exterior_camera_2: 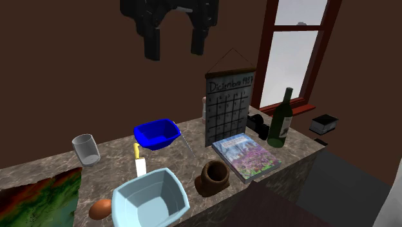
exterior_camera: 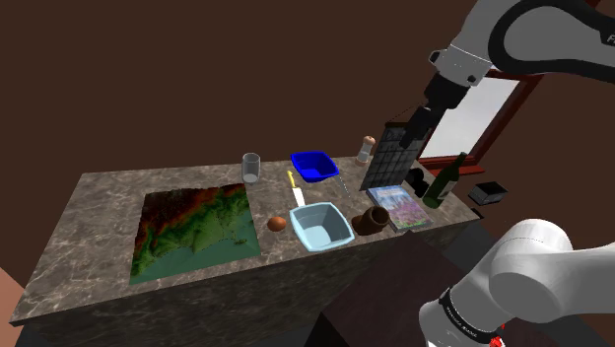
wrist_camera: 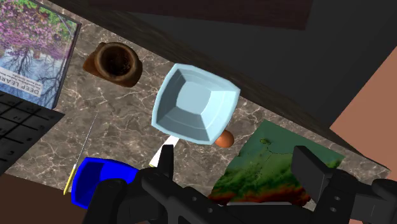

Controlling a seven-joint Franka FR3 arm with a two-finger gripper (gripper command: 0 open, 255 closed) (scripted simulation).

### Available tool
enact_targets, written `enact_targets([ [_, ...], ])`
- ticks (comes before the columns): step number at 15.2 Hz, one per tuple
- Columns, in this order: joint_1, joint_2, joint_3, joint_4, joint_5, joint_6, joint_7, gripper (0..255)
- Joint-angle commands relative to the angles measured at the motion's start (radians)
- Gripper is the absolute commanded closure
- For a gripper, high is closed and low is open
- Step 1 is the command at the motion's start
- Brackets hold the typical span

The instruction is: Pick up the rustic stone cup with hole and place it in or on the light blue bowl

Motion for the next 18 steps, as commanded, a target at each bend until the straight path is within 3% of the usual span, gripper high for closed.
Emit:
enact_targets([
  [1,0.0,0.0,0.0,0.0,0.0,0.0,0.0,0],
  [10,-0.05,0.024,-0.091,-0.254,-0.09,0.284,-0.104,0],
  [18,-0.104,0.185,-0.196,-0.394,-0.177,0.597,-0.199,0],
])
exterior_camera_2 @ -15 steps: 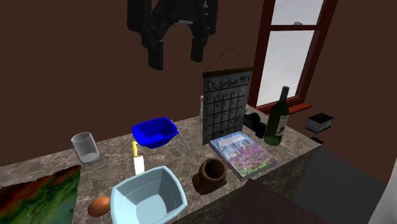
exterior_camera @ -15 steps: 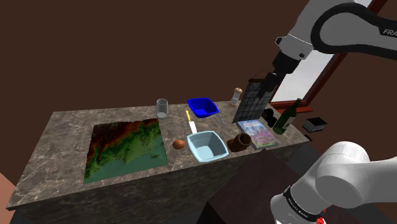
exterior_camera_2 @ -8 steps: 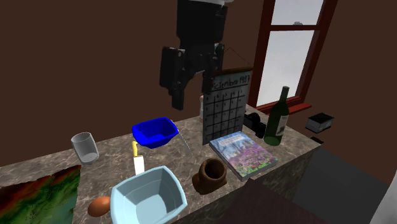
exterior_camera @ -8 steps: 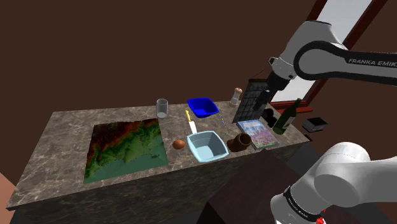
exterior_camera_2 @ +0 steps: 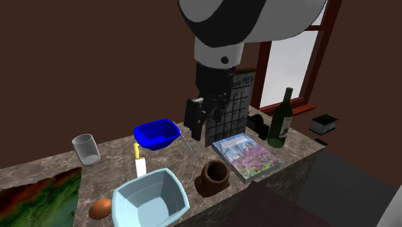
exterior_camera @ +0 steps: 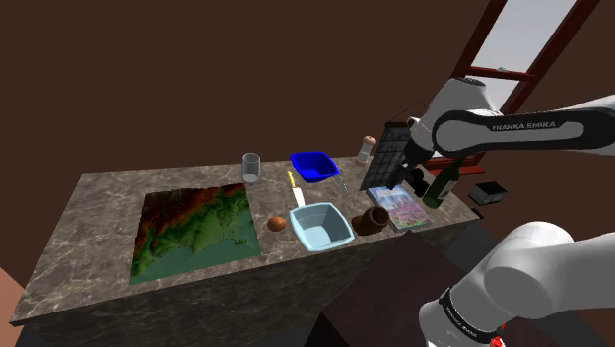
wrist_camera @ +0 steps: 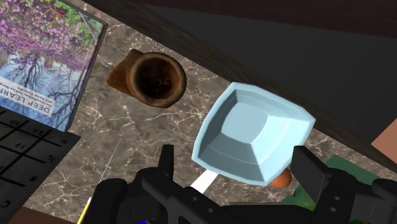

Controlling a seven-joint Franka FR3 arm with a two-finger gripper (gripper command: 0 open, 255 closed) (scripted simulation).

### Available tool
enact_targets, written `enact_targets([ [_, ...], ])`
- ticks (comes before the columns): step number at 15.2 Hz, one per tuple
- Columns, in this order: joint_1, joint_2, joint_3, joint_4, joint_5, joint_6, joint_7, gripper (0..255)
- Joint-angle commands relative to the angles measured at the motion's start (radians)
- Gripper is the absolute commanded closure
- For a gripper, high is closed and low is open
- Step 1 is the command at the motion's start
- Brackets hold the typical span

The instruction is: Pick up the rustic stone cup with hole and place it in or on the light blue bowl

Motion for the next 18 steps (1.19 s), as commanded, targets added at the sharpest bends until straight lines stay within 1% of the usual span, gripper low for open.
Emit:
enact_targets([
  [1,-0.014,0.065,-0.032,-0.031,-0.023,0.102,-0.028,0],
  [4,-0.027,0.174,-0.078,-0.052,-0.046,0.238,-0.068,0],
  [7,-0.029,0.305,-0.129,-0.056,-0.053,0.378,-0.115,0],
  [9,-0.017,0.4,-0.167,-0.049,-0.039,0.471,-0.158,0],
  [11,0.009,0.502,-0.212,-0.036,0.007,0.562,-0.22,0],
  [12,0.03,0.555,-0.236,-0.027,0.052,0.606,-0.266,0],
  [13,0.057,0.61,-0.259,-0.016,0.123,0.648,-0.331,0],
  [14,0.083,0.667,-0.273,-0.002,0.23,0.686,-0.422,0],
  [15,0.09,0.726,-0.258,0.018,0.377,0.718,-0.543,0],
  [16,0.067,0.784,-0.212,0.043,0.535,0.742,-0.674,0],
  [17,0.011,0.838,-0.141,0.073,0.666,0.762,-0.789,0],
  [18,-0.03,0.849,-0.102,0.079,0.676,0.77,-0.801,0],
])
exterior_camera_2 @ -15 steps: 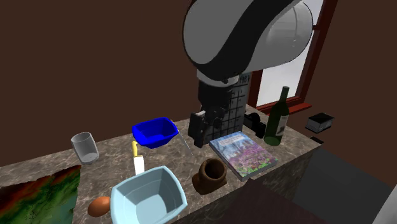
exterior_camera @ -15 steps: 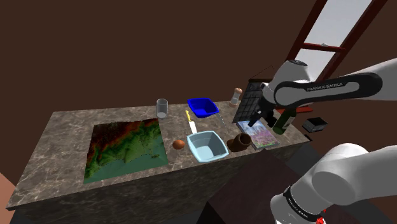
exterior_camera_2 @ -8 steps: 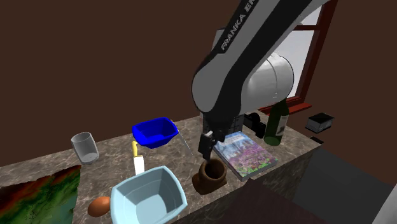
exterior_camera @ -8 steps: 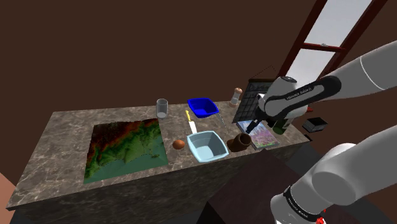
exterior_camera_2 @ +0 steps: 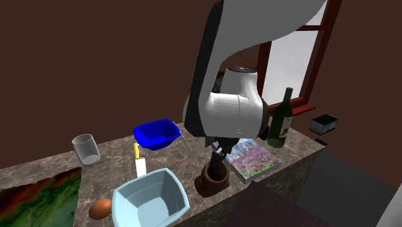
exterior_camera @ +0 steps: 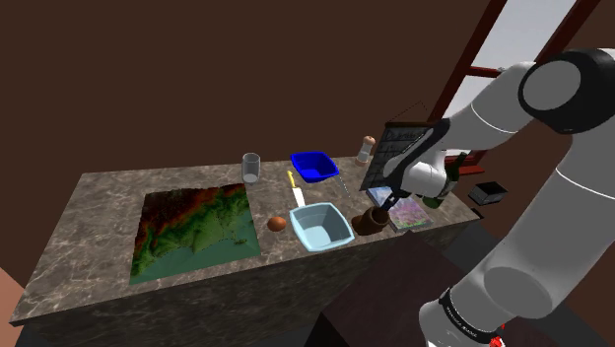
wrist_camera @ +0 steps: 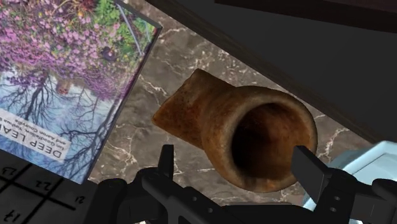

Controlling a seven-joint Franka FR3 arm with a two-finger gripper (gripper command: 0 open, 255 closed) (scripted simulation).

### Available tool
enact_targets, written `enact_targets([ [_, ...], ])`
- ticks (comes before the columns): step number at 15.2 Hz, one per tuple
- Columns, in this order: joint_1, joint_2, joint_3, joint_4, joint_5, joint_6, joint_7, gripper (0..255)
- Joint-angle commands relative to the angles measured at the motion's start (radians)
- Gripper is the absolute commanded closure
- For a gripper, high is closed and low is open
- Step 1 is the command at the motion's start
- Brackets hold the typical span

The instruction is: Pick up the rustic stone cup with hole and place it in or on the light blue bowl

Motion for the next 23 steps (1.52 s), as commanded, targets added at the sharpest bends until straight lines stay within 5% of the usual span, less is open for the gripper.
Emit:
enact_targets([
  [1,-0.066,0.053,0.082,0.029,0.117,0.025,-0.097,0],
  [7,-0.257,0.182,0.306,0.095,0.306,0.103,-0.261,0],
  [15,-0.26,0.181,0.308,0.095,0.302,0.103,-0.258,0],
  [16,-0.26,0.181,0.308,0.095,0.302,0.103,-0.259,255],
  [23,-0.259,0.181,0.307,0.095,0.302,0.103,-0.258,255],
])
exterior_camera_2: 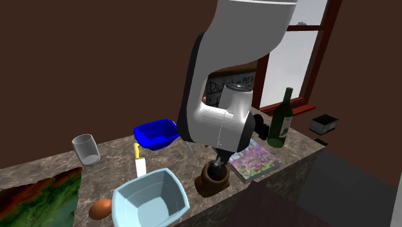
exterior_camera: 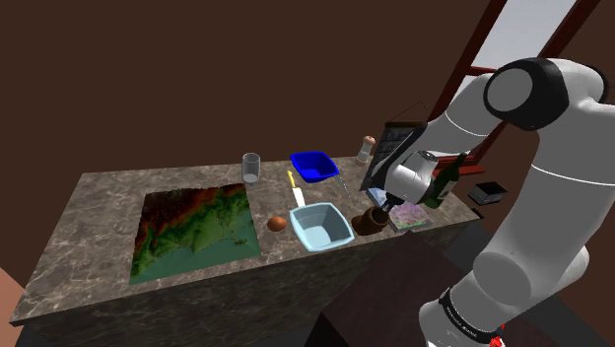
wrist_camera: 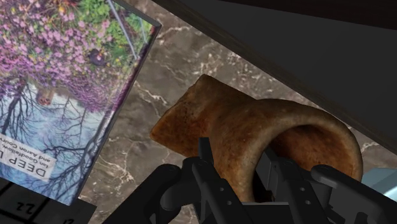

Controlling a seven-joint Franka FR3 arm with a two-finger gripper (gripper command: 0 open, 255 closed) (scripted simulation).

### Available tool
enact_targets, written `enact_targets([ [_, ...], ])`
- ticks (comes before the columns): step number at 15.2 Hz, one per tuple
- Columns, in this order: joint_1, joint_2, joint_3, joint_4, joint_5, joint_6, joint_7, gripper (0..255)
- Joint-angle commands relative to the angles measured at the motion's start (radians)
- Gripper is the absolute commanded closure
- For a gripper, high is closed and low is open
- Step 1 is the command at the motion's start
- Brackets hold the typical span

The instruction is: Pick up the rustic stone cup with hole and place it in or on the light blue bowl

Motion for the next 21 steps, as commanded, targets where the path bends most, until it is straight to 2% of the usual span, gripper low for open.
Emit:
enact_targets([
  [1,0.0,0.0,0.0,0.0,0.0,0.0,0.0,255],
  [2,0.0,0.0,0.001,0.0,0.0,0.0,0.0,255],
  [7,0.156,-0.091,-0.178,-0.039,-0.131,-0.068,0.118,255],
  [11,0.273,-0.165,-0.327,-0.067,-0.287,-0.117,0.243,255],
  [14,0.344,-0.225,-0.429,-0.084,-0.435,-0.154,0.356,255],
  [17,0.382,-0.288,-0.503,-0.095,-0.598,-0.194,0.477,255],
  [21,0.37,-0.373,-0.528,-0.098,-0.778,-0.259,0.607,255],
])
